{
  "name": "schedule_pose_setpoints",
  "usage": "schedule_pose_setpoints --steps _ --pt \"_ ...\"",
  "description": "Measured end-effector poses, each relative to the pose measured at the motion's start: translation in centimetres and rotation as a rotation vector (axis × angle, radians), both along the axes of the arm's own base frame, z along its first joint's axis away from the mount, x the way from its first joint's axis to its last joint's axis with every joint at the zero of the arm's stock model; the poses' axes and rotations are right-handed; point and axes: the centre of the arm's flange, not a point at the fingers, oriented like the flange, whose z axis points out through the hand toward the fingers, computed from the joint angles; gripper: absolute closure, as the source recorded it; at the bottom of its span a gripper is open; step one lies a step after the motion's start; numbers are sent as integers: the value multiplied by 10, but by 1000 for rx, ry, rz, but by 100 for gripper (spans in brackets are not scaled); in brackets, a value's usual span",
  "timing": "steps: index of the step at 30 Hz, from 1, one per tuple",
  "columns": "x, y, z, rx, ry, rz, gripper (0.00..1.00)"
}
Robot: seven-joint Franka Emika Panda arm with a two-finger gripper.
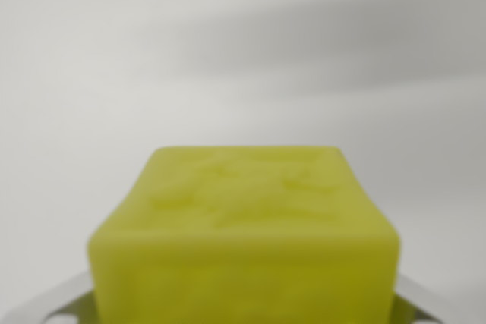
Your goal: Pick yellow cube
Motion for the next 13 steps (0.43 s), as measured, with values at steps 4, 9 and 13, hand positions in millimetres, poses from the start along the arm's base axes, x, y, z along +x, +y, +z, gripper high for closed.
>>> schedule_pose_setpoints --steps 4,9,13 --pt "0 0 7 0 0 0 100" --pt "0 0 10 0 0 0 100" --pt "0 0 10 0 0 0 100"
